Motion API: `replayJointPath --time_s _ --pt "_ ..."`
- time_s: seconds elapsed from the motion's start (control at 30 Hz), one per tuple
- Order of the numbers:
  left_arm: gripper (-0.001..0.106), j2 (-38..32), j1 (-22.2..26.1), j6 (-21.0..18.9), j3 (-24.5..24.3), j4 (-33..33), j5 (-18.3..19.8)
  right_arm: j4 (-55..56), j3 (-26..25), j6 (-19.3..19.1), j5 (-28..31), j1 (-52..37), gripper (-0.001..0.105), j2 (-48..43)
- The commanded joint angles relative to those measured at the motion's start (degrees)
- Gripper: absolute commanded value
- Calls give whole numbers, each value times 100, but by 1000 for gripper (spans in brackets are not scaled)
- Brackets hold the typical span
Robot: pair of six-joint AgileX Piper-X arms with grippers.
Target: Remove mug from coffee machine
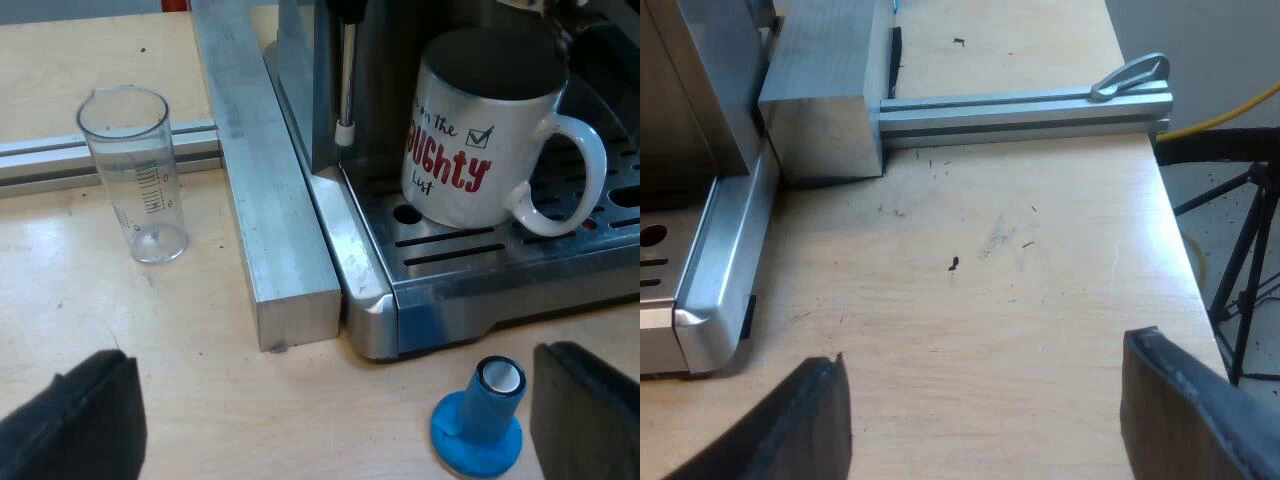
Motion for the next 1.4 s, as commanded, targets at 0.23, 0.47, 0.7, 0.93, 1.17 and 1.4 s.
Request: replayJointPath --time_s 0.23,0.47,0.7,0.93,1.17,1.4 --pt "80 -741 -1 25 -34 9 125 59 -128 -38 -12 -13 59 -16" --pt "80 -436 -24 -22 -273 28 535 64 -573 -201 -509 272 59 694" --pt "80 -202 -310 -103 -449 -271 587 64 -989 -221 -628 590 59 1260" --pt "80 157 -825 -103 -498 -583 621 64 -1665 -332 -1230 1211 59 2109" --pt "80 569 -1046 -2 -498 -1158 1243 64 -1726 -332 -1532 1710 59 2436" --pt "80 714 -1091 31 -230 -1480 1865 0 -1686 -332 -1530 2085 59 2442"
